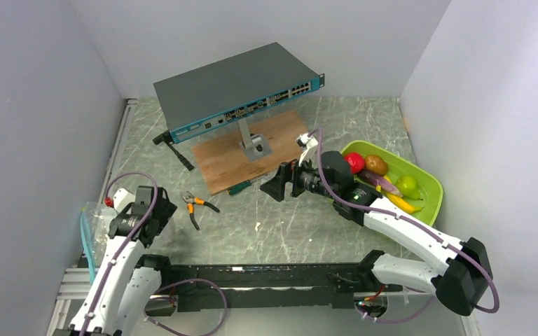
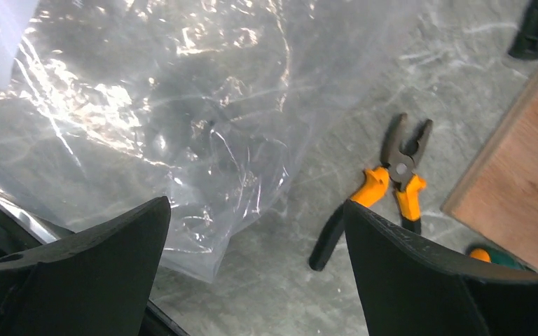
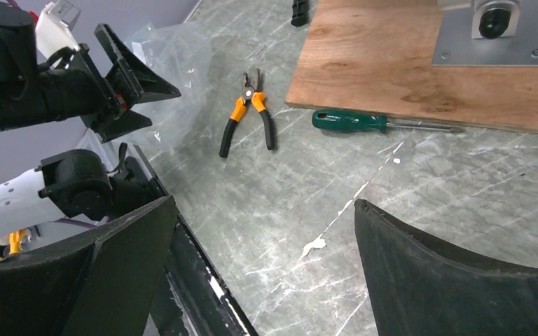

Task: Place the food in the zip-top bag and seal the zipper
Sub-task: Move the zipper food storage bag to the center of the board.

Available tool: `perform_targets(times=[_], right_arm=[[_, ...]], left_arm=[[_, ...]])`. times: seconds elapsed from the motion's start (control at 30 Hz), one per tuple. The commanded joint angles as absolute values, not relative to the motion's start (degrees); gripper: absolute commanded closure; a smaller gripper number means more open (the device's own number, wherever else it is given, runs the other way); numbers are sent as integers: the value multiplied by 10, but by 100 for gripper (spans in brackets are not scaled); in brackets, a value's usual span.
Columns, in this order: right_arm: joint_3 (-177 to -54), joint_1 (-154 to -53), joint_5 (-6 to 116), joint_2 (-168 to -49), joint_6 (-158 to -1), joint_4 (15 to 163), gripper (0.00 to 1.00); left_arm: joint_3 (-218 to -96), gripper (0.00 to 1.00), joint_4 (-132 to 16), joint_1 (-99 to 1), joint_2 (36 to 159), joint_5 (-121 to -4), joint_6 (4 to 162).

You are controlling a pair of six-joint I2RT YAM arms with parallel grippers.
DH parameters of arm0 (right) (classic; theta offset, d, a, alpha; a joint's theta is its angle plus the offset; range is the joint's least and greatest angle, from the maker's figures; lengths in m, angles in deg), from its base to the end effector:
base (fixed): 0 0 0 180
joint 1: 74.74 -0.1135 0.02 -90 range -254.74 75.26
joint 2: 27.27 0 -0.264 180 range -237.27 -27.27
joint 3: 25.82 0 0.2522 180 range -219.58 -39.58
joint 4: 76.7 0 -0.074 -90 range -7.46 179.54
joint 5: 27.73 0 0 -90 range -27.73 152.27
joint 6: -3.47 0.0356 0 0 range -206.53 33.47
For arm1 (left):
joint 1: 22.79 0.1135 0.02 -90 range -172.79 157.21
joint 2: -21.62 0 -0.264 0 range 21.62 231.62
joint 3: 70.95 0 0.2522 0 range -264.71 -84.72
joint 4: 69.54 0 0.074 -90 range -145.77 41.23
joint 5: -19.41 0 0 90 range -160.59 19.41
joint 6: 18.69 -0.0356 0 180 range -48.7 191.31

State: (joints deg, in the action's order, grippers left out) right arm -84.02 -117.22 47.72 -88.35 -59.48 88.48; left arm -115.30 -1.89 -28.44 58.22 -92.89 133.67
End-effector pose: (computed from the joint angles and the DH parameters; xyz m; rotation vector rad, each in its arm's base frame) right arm 0.1765 0.1738 0.2989 -0.4546 1.9622 1.0457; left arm 0.1124 0.0025 0.2124 -1.3016 2.1334 0.0325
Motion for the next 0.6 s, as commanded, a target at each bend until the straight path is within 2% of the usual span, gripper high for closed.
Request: perform_targets(times=[0.0, 0.1, 0.27, 0.37, 0.43, 0.57], right_arm=[[-831, -1175, 472, -873, -588, 925, 0], [-830, -1175, 466, -884, -580, 930, 0], [-824, -1175, 469, -891, -576, 941, 0], [-823, -1175, 469, -895, -575, 945, 0], [-822, -1176, 470, -897, -574, 946, 0], [-819, -1175, 477, -901, -572, 948, 0]], left_arm=[[-1157, 1, -27, -281, 627, -990, 1374], [-1154, 1, -50, -281, 665, -992, 1360], [-1139, 3, -39, -279, 716, -952, 1423], [-1114, 20, -79, -279, 722, -920, 1419], [-1103, 35, -100, -278, 721, -902, 1408], [-1096, 55, -127, -278, 710, -886, 1374]])
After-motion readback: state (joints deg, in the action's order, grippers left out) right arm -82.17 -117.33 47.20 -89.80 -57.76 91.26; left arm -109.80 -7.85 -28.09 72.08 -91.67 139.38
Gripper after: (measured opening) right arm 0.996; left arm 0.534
